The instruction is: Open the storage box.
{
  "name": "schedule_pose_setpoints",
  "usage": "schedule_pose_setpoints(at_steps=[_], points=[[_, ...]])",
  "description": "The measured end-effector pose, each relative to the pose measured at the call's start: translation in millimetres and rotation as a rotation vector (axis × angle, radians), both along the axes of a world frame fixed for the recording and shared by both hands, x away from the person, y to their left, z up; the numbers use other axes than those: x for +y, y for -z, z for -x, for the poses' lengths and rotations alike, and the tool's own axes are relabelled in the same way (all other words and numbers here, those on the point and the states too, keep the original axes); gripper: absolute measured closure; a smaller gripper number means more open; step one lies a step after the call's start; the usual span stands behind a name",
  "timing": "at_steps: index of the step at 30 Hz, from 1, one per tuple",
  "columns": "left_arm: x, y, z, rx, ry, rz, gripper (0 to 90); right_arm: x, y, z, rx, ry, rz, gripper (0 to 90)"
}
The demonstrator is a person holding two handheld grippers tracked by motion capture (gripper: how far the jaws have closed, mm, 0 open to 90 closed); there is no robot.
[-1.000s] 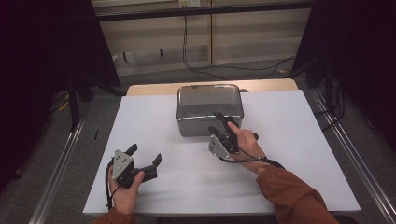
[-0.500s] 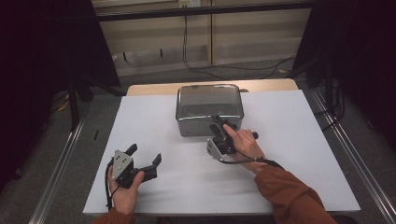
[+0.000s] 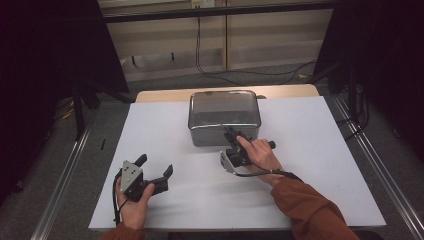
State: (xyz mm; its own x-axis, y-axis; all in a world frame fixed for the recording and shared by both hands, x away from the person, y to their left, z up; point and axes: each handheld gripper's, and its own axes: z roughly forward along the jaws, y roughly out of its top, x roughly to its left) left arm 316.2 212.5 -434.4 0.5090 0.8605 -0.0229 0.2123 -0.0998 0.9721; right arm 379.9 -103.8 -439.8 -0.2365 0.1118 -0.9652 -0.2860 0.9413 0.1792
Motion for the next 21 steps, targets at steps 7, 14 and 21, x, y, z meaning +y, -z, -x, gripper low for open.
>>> schedule_pose_setpoints(at_steps=[7,14,21], points=[[-0.1,0.1,0.0,-0.002,-0.003,-0.005,3.3,0.5,-2.0,0.9,-0.011,-0.001,0.0,77.3],[0.0,0.2,-0.3,0.0,0.002,-0.006,3.3,0.7,-3.9,0.8,-0.016,-0.007,0.002,78.9],[-0.4,-0.4,-0.7,0.005,0.024,-0.016,3.4,0.2,-6.4,0.7,-0.012,-0.007,-0.001,79.2]])
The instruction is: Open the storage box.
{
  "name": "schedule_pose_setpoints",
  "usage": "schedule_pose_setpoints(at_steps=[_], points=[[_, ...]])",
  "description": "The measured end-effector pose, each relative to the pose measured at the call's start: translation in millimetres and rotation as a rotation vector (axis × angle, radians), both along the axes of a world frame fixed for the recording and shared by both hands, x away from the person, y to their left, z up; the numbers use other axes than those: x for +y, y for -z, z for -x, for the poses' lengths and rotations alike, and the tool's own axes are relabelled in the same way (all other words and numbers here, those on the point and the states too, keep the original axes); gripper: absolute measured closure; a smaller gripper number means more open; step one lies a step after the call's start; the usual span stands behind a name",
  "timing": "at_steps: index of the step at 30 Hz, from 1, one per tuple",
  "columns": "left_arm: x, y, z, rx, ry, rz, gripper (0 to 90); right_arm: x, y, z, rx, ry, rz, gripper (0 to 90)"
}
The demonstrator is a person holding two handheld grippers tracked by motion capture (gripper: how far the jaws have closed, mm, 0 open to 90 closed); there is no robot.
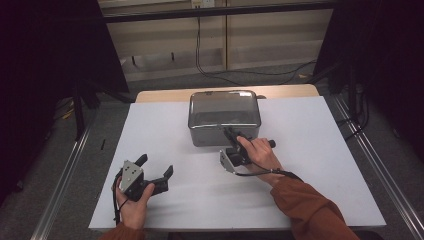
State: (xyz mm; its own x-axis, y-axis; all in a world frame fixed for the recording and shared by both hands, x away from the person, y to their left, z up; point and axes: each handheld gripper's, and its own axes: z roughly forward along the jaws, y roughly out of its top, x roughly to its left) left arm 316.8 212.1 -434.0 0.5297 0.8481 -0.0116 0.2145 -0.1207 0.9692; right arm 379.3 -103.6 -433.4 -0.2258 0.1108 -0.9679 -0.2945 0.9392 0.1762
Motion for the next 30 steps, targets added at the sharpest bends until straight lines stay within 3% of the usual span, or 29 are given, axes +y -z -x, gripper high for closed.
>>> schedule_pose_setpoints(at_steps=[10,17,27,30], points=[[0.1,0.7,-2.7,0.024,-0.002,0.017,5.4,-0.6,-2.3,-0.2,-0.001,-0.003,-0.012,79.3],[-2.1,-0.8,-5.6,0.035,0.026,0.029,5.3,-1.2,-7.1,-1.6,-0.011,-0.003,-0.023,80.0],[-11.0,-7.8,-15.7,-0.011,0.038,0.044,3.7,-1.0,-10.0,-1.8,-0.018,-0.006,-0.022,80.4],[-15.7,-8.0,-20.2,-0.001,0.048,0.043,3.6,-0.6,-11.1,-1.9,-0.018,-0.005,-0.022,80.5]])
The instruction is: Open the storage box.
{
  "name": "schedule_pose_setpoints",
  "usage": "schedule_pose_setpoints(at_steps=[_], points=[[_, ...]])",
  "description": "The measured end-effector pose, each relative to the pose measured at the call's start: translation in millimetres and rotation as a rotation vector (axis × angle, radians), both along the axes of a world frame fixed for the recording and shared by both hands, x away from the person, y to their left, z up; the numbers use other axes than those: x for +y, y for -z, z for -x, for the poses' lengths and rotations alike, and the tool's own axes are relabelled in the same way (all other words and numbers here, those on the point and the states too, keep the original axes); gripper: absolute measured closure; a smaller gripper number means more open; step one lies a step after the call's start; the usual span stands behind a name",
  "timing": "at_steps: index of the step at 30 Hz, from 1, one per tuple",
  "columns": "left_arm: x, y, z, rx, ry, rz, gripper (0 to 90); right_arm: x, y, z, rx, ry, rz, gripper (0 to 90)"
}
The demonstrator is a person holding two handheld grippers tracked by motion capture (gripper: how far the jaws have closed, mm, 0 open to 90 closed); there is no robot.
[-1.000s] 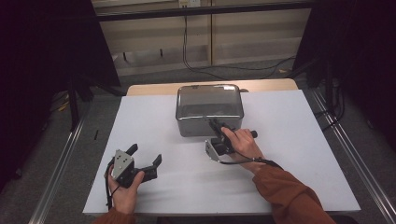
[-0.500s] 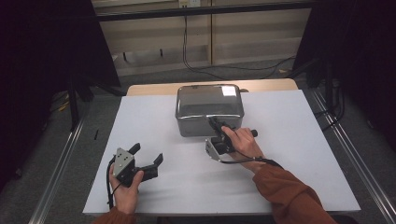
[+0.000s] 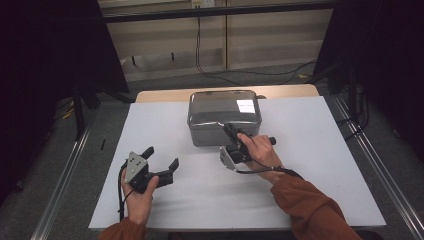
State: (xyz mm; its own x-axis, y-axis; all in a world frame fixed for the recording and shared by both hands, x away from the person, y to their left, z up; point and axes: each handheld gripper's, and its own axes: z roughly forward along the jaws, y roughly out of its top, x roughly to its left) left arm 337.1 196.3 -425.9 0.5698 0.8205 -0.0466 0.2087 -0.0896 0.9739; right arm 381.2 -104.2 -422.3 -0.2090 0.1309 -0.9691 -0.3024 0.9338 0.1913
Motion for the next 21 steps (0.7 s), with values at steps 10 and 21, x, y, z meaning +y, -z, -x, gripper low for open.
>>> schedule_pose_setpoints(at_steps=[10,21], points=[[-11.4,-1.0,-22.6,-0.015,0.027,-0.004,2.6,-0.2,-2.0,-0.8,-0.003,-0.004,-0.002,80.6],[-33.5,-6.1,-49.0,-0.055,0.056,-0.027,2.7,-0.9,-5.5,-1.2,-0.009,-0.003,-0.017,80.8]])
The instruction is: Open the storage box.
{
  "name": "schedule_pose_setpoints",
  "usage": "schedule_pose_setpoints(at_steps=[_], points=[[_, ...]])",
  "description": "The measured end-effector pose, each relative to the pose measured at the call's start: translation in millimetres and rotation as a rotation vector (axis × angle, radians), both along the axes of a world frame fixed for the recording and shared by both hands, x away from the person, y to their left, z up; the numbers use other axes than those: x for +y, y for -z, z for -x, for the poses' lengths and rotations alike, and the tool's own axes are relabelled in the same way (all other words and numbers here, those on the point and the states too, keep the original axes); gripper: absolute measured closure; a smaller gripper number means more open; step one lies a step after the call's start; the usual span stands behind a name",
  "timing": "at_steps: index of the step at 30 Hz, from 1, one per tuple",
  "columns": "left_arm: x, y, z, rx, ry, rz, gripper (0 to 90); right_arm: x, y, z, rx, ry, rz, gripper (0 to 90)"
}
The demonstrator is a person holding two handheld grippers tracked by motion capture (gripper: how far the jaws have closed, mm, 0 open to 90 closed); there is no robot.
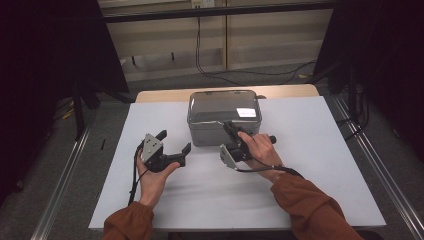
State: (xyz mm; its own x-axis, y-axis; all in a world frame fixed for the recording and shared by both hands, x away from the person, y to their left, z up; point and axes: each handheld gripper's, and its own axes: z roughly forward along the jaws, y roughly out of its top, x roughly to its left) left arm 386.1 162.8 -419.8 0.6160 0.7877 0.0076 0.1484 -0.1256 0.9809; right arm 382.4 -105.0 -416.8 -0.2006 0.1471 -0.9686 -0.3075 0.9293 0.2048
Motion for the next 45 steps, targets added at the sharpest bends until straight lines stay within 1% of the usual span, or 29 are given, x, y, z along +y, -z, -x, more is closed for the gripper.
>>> schedule_pose_setpoints(at_steps=[1,3,4,6,7,9,11,12,13,14,15,18,20,22,24,25,27,29,30,31,34,36,38,39,41,42,43,45], points=[[-2.1,-0.5,-3.0,0.0,0.003,-0.005,2.7,0.0,-0.3,-0.2,0.0,-0.002,0.002,80.8],[-4.4,-1.3,-7.1,-0.002,0.007,0.004,2.6,0.0,-1.1,-0.2,-0.001,-0.001,0.001,80.9],[-5.9,-2.0,-10.7,-0.001,0.006,0.001,2.7,-0.1,-1.1,0.0,0.001,0.003,-0.002,80.9],[-8.0,-1.9,-15.0,0.001,0.008,0.012,2.7,-0.2,-1.9,-0.2,-0.002,0.002,-0.005,80.9],[-9.4,-2.1,-17.4,0.008,0.008,0.005,2.7,-0.3,-2.2,-0.3,-0.001,0.002,-0.007,80.9],[-12.7,-2.2,-21.8,0.007,0.019,0.008,2.7,-0.5,-2.7,-0.6,-0.002,0.0,-0.009,80.9],[-16.3,-2.7,-25.5,0.0,0.02,-0.001,2.7,-0.9,-3.5,-0.6,-0.003,0.001,-0.01,80.8],[-18.0,-2.5,-27.2,0.003,0.017,0.002,2.7,-1.0,-3.7,-0.7,-0.001,0.001,-0.011,80.9],[-18.9,-2.8,-29.0,0.004,0.02,-0.004,2.9,-1.3,-3.9,-1.0,-0.003,-0.002,-0.014,80.8],[-19.9,-3.1,-31.0,0.005,0.02,-0.02,2.9,-1.6,-3.7,-1.1,-0.002,-0.002,-0.021,80.8],[-20.6,-3.4,-33.3,-0.007,0.016,-0.029,2.9,-1.6,-3.8,-1.3,-0.002,-0.003,-0.021,80.8],[-23.2,-3.7,-39.1,-0.008,0.008,-0.013,3.2,-0.6,-4.5,-1.4,-0.004,-0.005,-0.014,80.8],[-23.7,-2.7,-42.5,-0.019,0.004,-0.017,3.4,-0.5,-5.4,-1.7,-0.006,-0.005,-0.016,80.9],[-23.8,0.1,-48.3,-0.021,-0.015,-0.049,4.3,-1.1,-7.0,-2.3,-0.003,-0.005,-0.024,80.9],[-23.6,3.0,-53.0,0.005,-0.034,-0.016,4.3,-1.2,-9.1,-3.0,-0.008,-0.005,-0.024,81.0],[-24.7,2.6,-54.5,0.01,-0.026,-0.008,4.3,-1.3,-9.9,-2.7,-0.009,-0.001,-0.027,81.2],[-26.0,0.8,-56.3,-0.007,-0.018,-0.032,4.3,-1.6,-12.0,-3.3,-0.013,-0.004,-0.024,81.2],[-26.9,-0.2,-58.3,-0.006,-0.023,-0.031,4.3,-1.7,-13.6,-4.1,-0.015,-0.003,-0.027,81.3],[-26.5,-0.3,-60.1,-0.014,-0.021,-0.04,4.3,-1.5,-15.2,-4.6,-0.02,-0.005,-0.023,81.4],[-26.9,0.5,-61.2,-0.018,-0.027,-0.043,4.3,-1.4,-16.6,-4.6,-0.019,0.0,-0.033,81.4],[-28.3,2.8,-64.5,-0.013,-0.025,-0.058,4.4,-1.5,-19.9,-5.8,-0.022,0.001,-0.043,81.5],[-27.8,2.4,-68.7,-0.026,-0.035,-0.074,4.7,-1.5,-20.3,-5.4,-0.02,0.003,-0.047,81.5],[-27.3,1.8,-73.4,-0.022,-0.046,-0.069,4.8,-1.3,-19.5,-5.1,-0.023,0.002,-0.039,81.5],[-27.9,1.5,-74.5,-0.022,-0.043,-0.057,4.9,-1.2,-19.1,-5.0,-0.024,0.003,-0.039,81.4],[-28.8,0.1,-76.1,-0.032,-0.044,-0.048,5.0,-1.0,-19.2,-5.0,-0.024,0.004,-0.043,81.2],[-29.0,-0.5,-76.7,-0.044,-0.043,-0.036,5.7,-1.0,-19.3,-5.2,-0.025,0.003,-0.043,81.2],[-28.7,-0.9,-77.1,-0.048,-0.044,-0.033,7.2,-1.3,-19.4,-5.4,-0.027,0.004,-0.043,81.1],[-28.7,-0.7,-77.4,-0.046,-0.049,-0.01,7.4,-1.6,-19.4,-5.8,-0.026,0.001,-0.042,80.3]])
